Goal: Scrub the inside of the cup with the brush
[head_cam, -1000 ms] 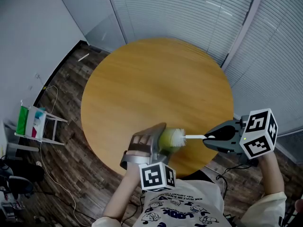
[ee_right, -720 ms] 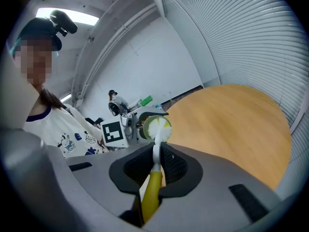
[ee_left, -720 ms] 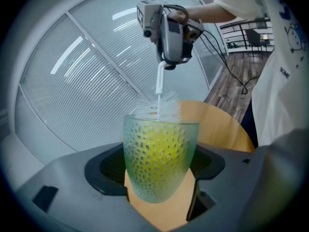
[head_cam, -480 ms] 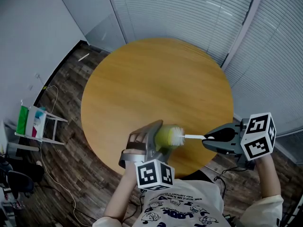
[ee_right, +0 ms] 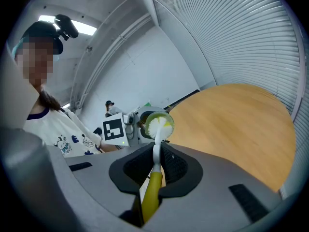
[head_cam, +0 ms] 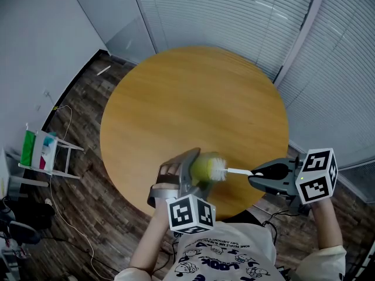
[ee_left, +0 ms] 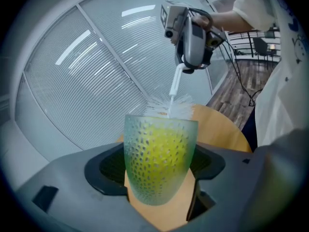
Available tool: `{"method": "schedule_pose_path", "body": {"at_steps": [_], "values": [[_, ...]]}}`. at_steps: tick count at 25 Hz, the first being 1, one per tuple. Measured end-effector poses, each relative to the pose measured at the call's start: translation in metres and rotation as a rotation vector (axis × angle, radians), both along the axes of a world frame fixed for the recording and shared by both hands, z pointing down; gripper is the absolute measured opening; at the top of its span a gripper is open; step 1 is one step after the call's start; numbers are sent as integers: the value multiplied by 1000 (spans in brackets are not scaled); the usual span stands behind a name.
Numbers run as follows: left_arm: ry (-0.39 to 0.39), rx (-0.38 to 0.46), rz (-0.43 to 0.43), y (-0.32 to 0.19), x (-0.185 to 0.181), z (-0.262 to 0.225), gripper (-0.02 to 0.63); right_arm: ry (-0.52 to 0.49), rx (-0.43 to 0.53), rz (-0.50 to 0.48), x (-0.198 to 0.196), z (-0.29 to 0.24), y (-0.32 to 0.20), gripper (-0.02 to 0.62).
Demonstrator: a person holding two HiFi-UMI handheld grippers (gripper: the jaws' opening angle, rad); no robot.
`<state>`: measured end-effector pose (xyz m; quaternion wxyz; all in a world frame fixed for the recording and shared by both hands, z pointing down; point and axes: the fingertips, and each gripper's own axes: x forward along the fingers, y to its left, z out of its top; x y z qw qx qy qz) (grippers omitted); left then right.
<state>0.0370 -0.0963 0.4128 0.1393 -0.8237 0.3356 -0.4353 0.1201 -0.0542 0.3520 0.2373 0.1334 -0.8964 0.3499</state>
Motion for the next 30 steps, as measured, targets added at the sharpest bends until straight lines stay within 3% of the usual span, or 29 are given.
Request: {"method": "schedule_pose_path", "body": {"at_steps": [12, 21, 30], "values": [[4, -85, -58, -4, -4, 14, 382, 159, 153, -45, -11, 1, 8, 46], [-28, -126, -62, -3, -4, 27, 382, 351, 330, -154, -22, -1, 15, 46], [-97, -149, -55, 2, -7, 41, 382, 477, 401, -256, -34, 0, 17, 46]]}}
